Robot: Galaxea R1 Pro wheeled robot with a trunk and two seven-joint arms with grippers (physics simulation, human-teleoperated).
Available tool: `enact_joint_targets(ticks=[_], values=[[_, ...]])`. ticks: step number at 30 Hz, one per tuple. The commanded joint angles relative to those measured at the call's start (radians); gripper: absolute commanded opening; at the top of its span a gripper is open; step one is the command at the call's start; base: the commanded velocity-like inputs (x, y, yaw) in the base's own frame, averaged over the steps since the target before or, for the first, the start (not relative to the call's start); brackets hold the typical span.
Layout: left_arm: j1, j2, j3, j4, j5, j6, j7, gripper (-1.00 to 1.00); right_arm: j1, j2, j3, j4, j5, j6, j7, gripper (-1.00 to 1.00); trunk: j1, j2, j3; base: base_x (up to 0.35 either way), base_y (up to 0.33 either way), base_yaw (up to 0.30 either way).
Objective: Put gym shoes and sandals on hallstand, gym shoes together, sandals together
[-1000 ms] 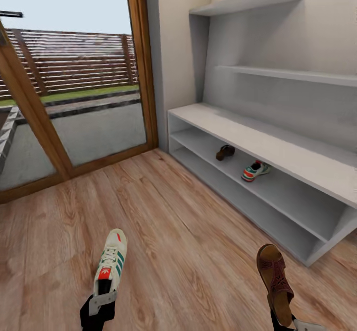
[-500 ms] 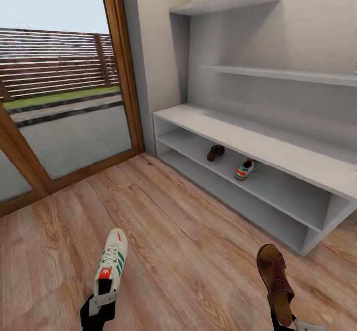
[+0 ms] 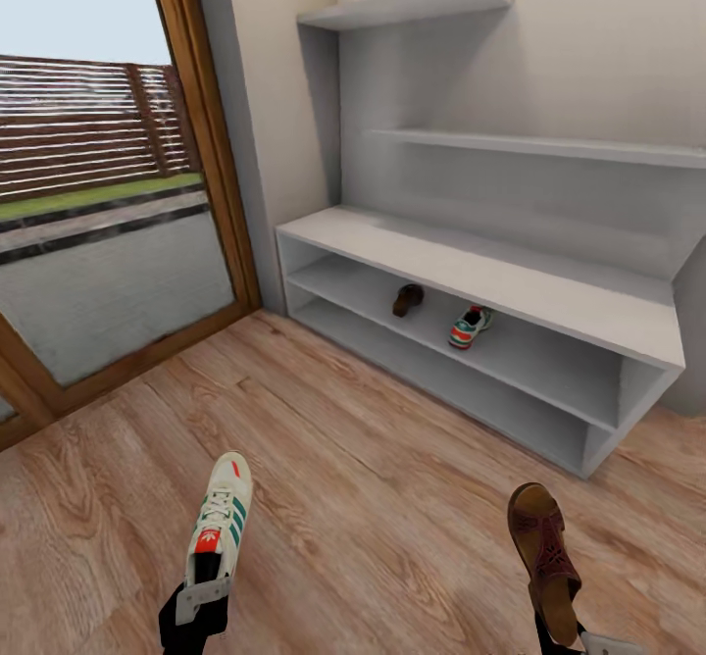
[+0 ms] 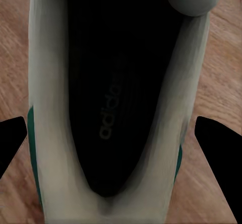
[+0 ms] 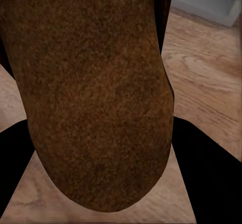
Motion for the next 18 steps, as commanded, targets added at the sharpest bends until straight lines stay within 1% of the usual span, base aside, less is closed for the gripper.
enact_joint_targets(ticks=[1,6,9,18], values=[[0.000,0.000,-0.002,0.001,0.002,-0.003,0.003,-1.00,-0.001,0.001,-0.008,0.000,0.004,-0.004,0.008,-1.00,0.000,0.000,-0.001,0.122,0.304,-0.268],[0.000,0.000,-0.002,0.001,0.002,-0.002,0.003,-1.00,-0.001,0.000,-0.008,0.000,0.004,-0.004,0.008,-1.00,0.000,0.000,-0.001,0.183,0.292,-0.268],[0.000,0.000,-0.002,0.001,0.002,-0.002,0.003,-1.00,-0.001,0.001,-0.008,0.000,0.004,-0.004,0.008,-1.00,0.000,0.000,-0.001,0.185,0.205,-0.268],[0.000,0.000,-0.002,0.001,0.002,-0.003,0.002,-1.00,-0.001,0.000,-0.008,-0.002,0.004,-0.004,0.008,-1.00,0.000,0.000,-0.001,0.029,0.029,-0.268]])
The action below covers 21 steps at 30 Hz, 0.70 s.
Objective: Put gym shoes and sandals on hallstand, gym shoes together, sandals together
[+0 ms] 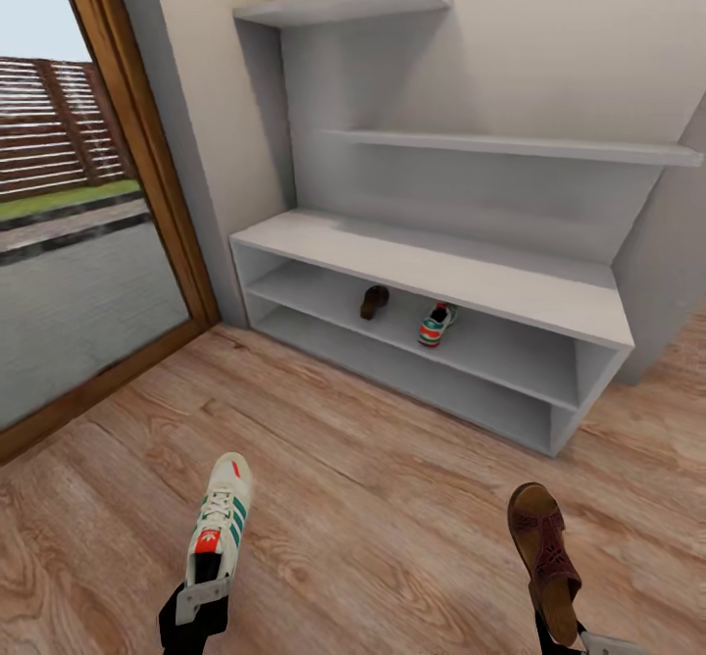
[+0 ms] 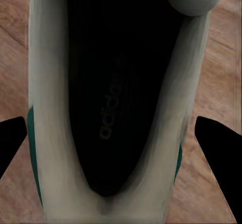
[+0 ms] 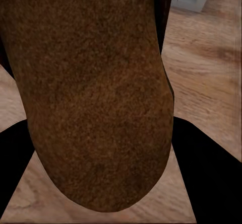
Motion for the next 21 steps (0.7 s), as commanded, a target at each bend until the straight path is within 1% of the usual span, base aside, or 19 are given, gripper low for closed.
enact_joint_targets(ticks=[1,14,17,21], values=[[0.000,0.000,-0.002,0.000,0.002,-0.003,0.002,-1.00,-0.002,0.000,-0.008,0.000,0.004,-0.004,0.008,-1.00,0.000,0.000,-0.001,0.002,0.002,-0.268],[0.000,0.000,-0.002,0.000,0.002,-0.003,0.004,-1.00,-0.001,0.000,-0.009,-0.001,0.004,-0.004,0.008,-1.00,0.000,0.000,-0.001,0.000,0.002,-0.268],[0.000,0.000,-0.001,0.000,0.002,-0.003,0.004,-1.00,-0.002,0.000,-0.009,-0.002,0.003,-0.004,0.008,-1.00,0.000,0.000,-0.001,0.031,0.150,-0.268],[0.000,0.000,0.000,0.000,0.002,-0.004,0.004,-1.00,-0.001,0.000,-0.009,-0.003,0.003,-0.004,0.008,-1.00,0.000,0.000,-0.001,0.063,0.269,-0.268]])
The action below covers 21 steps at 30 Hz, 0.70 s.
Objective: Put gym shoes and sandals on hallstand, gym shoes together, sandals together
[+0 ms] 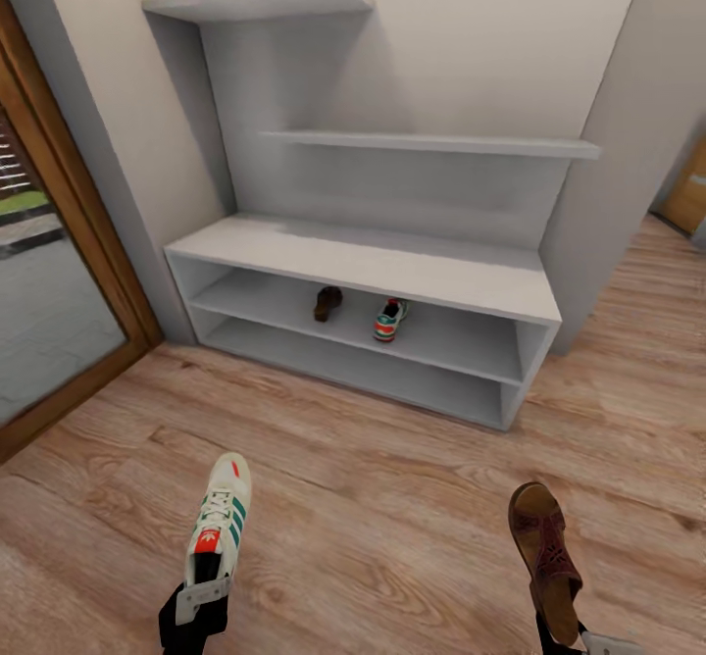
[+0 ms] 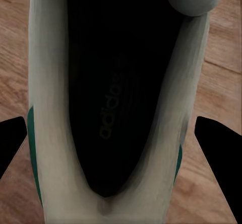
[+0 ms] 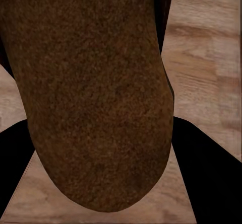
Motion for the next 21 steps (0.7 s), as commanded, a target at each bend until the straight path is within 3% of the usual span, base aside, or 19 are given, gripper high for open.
enact_joint_targets(ticks=[1,10,21], values=[[0.000,0.000,-0.002,0.001,0.002,-0.003,0.003,-1.00,-0.002,0.001,-0.009,-0.001,0.004,-0.004,0.008,-1.00,0.000,0.000,-0.001,0.033,0.291,-0.268],[0.000,0.000,-0.002,0.001,0.002,-0.003,0.003,-1.00,-0.002,0.001,-0.008,-0.001,0.004,-0.004,0.008,-1.00,0.000,0.000,-0.001,-0.057,0.261,-0.268],[0.000,0.000,-0.002,0.001,0.002,-0.003,0.002,-1.00,-0.002,0.001,-0.008,-0.002,0.004,-0.004,0.008,-1.00,0.000,0.000,-0.001,-0.013,0.021,-0.268]])
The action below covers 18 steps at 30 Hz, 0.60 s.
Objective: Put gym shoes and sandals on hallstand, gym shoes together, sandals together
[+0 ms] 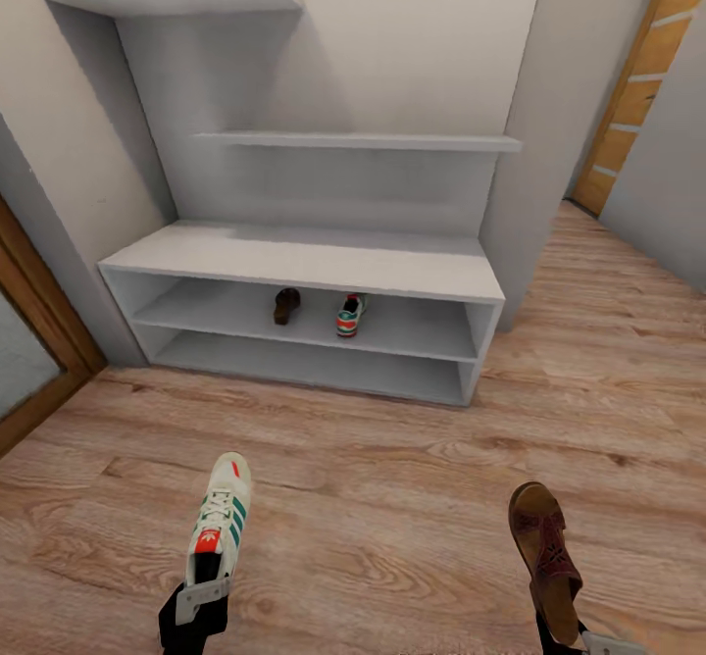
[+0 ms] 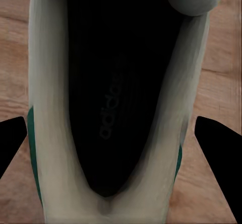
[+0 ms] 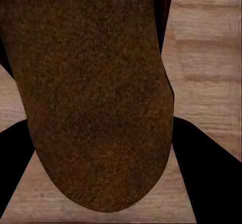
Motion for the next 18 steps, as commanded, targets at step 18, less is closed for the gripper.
enact_joint_targets(ticks=[18], values=[[0.000,-0.001,-0.003,0.001,0.001,-0.001,0.002,-1.00,-0.002,-0.001,-0.013,-0.001,0.003,-0.004,0.007,-1.00,0.000,0.000,-0.001,0.000,0.000,-0.247]])
